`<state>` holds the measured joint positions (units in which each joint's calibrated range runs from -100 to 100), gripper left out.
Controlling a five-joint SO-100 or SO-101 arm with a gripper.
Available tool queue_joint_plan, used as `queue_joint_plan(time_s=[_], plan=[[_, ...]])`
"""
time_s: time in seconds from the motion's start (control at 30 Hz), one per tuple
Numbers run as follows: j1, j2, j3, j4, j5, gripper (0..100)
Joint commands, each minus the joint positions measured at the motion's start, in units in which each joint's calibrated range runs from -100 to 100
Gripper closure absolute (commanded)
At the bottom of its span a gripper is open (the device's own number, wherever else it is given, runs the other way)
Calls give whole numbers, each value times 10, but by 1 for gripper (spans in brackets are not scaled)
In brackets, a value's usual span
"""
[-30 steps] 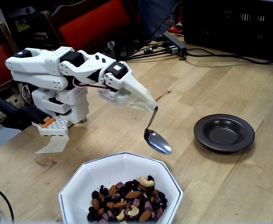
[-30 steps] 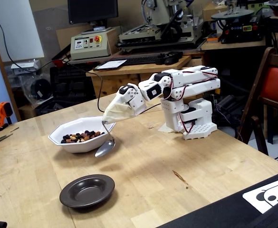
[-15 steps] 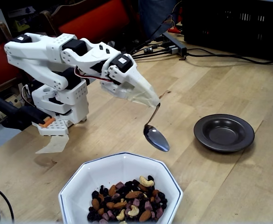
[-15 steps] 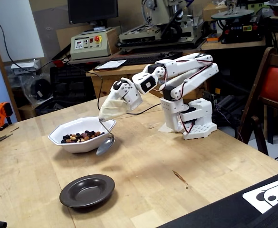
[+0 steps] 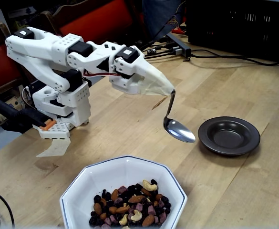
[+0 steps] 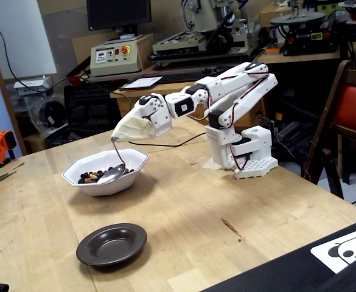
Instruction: Use spoon to transfer food from the white bowl to brown plate
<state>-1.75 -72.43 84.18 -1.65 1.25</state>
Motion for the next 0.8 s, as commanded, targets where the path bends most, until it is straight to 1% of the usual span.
queue_joint_plan(time_s=[0.0,0.3,0.53,0.63,0.77], plan=[[-2,1,24,-86,2,98],[-2,2,74,-168,0,98],[-2,7,72,-179,0,98],[-2,39,70,-180,0,98],[-2,104,22,-180,0,98]])
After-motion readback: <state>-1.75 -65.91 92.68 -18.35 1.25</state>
